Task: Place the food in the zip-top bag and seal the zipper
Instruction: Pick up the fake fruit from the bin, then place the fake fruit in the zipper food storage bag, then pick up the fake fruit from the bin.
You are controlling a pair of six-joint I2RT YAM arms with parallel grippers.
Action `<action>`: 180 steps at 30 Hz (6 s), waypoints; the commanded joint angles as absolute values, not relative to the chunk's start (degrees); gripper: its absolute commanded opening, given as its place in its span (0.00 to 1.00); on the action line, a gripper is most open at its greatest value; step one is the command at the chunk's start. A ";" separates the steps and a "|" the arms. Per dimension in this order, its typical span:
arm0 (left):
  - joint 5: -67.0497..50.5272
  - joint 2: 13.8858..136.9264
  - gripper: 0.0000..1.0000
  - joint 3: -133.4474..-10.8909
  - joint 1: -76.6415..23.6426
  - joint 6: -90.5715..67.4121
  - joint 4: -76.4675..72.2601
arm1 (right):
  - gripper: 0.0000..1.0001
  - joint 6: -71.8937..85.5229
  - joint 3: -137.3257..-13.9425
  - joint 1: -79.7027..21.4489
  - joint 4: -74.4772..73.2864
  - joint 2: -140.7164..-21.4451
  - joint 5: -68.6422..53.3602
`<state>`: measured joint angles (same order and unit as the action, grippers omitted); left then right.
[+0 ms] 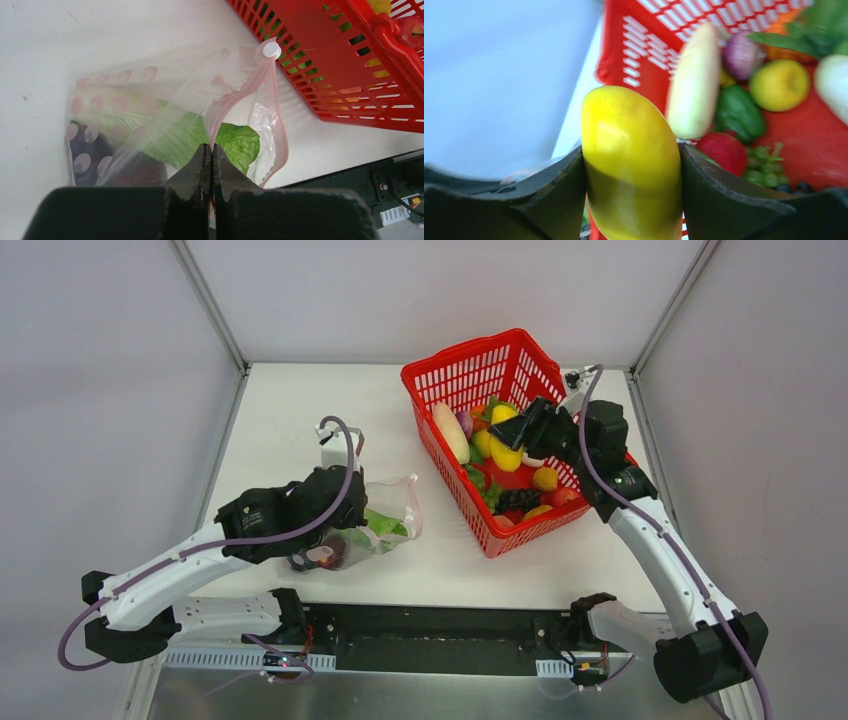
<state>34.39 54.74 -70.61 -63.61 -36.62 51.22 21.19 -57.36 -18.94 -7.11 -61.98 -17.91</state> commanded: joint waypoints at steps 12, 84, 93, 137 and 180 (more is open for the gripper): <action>31.51 53.22 0.00 -70.69 -62.86 -36.23 47.33 | 0.23 12.93 -60.03 -37.20 -5.08 -62.96 -43.68; 31.78 42.19 0.00 -64.93 -62.93 -35.34 42.79 | 0.56 4.04 -67.09 -60.60 -6.91 -66.59 -12.13; 31.99 41.95 0.00 -64.33 -62.97 -36.36 43.62 | 0.60 4.37 -64.81 -57.76 -8.32 -58.93 22.43; 38.57 45.97 0.00 -66.53 -62.98 -42.09 48.36 | 0.62 6.80 -97.69 -21.08 -29.19 -118.00 -0.84; 30.76 43.69 0.00 -63.39 -62.96 -37.80 42.86 | 0.37 9.81 -75.41 -22.76 -21.32 -88.48 0.56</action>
